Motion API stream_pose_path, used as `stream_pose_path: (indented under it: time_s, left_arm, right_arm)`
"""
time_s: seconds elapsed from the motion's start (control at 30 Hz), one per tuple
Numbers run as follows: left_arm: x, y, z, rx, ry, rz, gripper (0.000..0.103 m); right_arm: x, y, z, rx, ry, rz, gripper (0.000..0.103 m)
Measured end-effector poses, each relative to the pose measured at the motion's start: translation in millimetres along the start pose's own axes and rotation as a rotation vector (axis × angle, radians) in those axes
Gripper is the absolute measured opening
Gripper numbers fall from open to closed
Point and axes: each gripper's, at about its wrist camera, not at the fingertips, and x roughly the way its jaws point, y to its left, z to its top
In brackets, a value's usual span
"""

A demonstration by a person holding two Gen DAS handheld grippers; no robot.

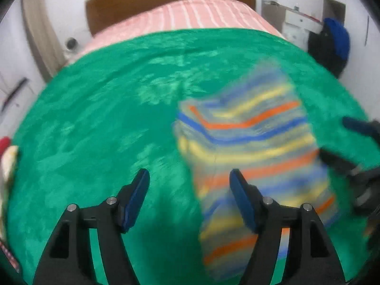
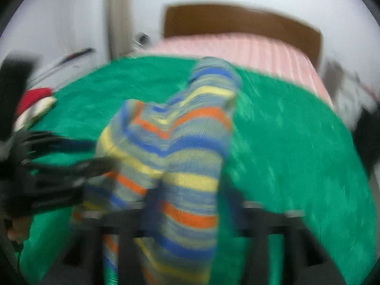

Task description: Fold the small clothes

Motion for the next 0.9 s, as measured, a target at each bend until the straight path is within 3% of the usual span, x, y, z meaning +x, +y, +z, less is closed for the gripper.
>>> stream_pose_path:
  time_s: [0.17, 0.23, 0.33, 0.43, 0.5, 0.63, 0.9]
  left_arm:
    - [-72, -9, -43, 0.005, -0.158, 0.115, 0.1]
    - [-104, -10, -52, -0.021, -0.222, 0.165, 0.103]
    - [-145, -18, -65, -0.096, -0.226, 0.228, 0.103]
    - [-167, -27, -74, -0.077, -0.162, 0.158, 0.103]
    - [-177, -38, -79, -0.058, -0.113, 0.124, 0.103]
    - [-205, -55, -100, -0.058, -0.139, 0.136, 0.103]
    - [-229, -59, -118, -0.138, -0.124, 0.088, 0.103]
  right_arm:
    - [-52, -31, -42, -0.019, -0.028, 0.003, 0.099]
    - [-86, -38, -62, -0.046, -0.066, -0.01, 0.099]
    - [-139, -37, -81, -0.067, -0.155, -0.05, 0.099]
    - [-189, -35, -100, 0.001, -0.24, -0.121, 0.103]
    - [-200, -31, -109, 0.025, -0.222, -0.086, 0.103]
    - [-207, -26, -123, 0.062, -0.129, 0.054, 0.103]
    - [-242, -10, -138, 0.058, -0.118, 0.015, 0.103]
